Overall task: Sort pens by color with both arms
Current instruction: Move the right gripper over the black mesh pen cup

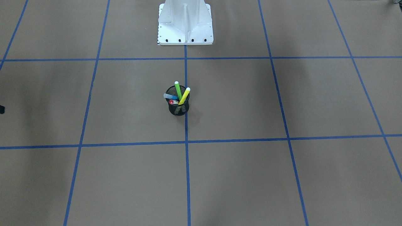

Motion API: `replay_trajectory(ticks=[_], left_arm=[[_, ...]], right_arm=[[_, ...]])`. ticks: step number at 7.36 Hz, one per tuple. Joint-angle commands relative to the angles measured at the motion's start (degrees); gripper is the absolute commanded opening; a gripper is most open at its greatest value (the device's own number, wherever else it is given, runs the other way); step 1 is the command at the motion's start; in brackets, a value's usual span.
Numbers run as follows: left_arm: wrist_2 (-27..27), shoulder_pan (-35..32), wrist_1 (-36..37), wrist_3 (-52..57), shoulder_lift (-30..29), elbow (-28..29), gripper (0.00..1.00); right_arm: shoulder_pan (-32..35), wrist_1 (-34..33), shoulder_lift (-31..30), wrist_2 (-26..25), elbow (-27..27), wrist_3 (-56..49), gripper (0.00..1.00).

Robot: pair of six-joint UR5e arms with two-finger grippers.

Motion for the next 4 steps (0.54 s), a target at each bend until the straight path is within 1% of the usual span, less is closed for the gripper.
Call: replay_trajectory(ticks=[1,3,4], left_arm=[[-0.06,0.00,0.04,-0.99,0.02,0.15,1.00],[-0.06,0.00,0.04,-2.49,-0.07,-0.03,1.00],[-0.15,0.09,0.04,-2.76,-0.07,-0.03,1.00]], right_arm=[[-7.40,0.22,2.88,1.45,0.39,1.95,1.00],[-14.69,0.49,6.83,0.67,1.70,9.14,0.99],[-16.46,1.01,7.37,0.66,1.97,10.03,0.99]])
